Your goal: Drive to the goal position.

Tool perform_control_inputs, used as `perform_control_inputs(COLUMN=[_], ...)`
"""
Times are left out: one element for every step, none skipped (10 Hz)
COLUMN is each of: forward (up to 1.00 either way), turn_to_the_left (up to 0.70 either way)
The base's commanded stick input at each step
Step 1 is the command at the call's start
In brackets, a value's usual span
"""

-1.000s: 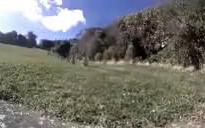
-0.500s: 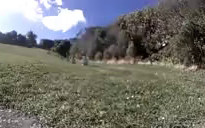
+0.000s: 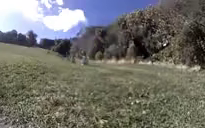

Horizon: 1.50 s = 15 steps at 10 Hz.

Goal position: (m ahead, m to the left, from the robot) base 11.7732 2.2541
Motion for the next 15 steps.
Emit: perform_control_inputs(forward=[0.5, 0.5, 0.5, 0.5, 0.5, 0.5, 0.5, 0.5, 0.5, 0.5, 0.5, 0.5, 0.5, 0.5, 0.5], turn_to_the_left=[0.0, 0.0, 0.0, 0.0, 0.0, 0.0, 0.0, 0.0, 0.0, 0.0, 0.0, 0.0, 0.0, 0.0, 0.0])
